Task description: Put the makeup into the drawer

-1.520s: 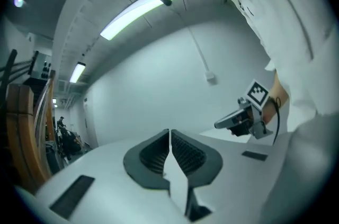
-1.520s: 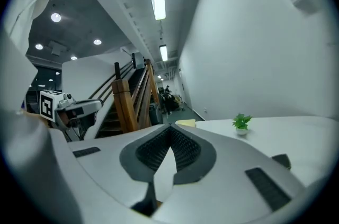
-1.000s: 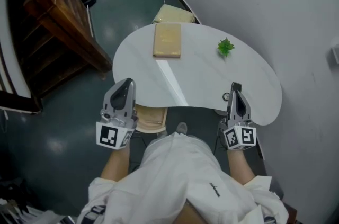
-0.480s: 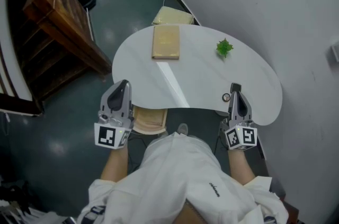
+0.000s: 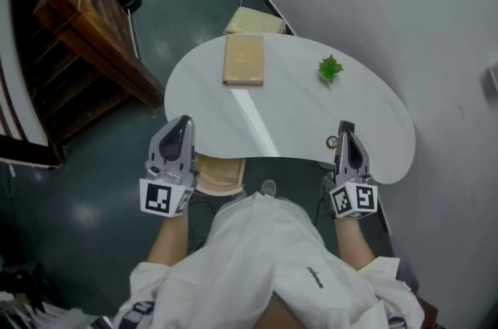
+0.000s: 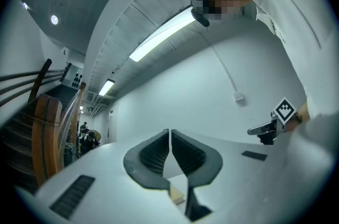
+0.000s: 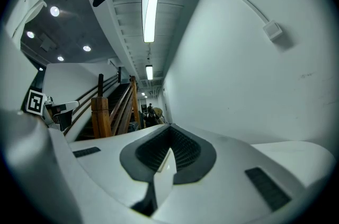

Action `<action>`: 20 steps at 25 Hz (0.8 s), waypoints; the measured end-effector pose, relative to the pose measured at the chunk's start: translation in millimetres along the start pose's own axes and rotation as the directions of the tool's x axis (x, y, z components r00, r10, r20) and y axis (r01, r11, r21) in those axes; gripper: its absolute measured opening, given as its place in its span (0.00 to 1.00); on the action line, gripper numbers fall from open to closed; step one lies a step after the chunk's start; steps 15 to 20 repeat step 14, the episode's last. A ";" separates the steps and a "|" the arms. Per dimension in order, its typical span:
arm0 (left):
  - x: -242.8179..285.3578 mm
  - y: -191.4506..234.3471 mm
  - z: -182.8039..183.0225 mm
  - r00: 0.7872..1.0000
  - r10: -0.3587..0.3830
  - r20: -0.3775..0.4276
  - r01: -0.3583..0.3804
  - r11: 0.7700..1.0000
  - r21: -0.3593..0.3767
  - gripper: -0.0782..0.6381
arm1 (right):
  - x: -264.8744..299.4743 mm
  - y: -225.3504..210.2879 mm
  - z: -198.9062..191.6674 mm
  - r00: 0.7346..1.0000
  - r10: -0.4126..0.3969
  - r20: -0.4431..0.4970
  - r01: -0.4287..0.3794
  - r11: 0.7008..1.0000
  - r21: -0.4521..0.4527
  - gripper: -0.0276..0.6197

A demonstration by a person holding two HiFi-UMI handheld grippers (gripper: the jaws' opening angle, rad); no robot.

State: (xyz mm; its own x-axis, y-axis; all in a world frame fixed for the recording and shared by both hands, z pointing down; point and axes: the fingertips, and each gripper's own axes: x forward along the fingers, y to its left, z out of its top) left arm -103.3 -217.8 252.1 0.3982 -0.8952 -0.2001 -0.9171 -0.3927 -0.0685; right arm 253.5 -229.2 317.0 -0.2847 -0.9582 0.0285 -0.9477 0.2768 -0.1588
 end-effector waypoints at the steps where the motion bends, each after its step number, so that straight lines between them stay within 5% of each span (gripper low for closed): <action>1: 0.0 -0.3 -1.4 1.000 0.001 -0.005 -0.001 1.000 -0.007 0.16 | 0.2 -0.2 -0.6 1.000 0.002 0.000 -0.002 1.000 0.004 0.07; 20: 3.2 0.2 -5.3 1.000 -0.001 -0.019 0.000 1.000 -0.014 0.16 | 4.4 6.9 -3.2 1.000 0.011 -0.022 -0.011 1.000 0.009 0.07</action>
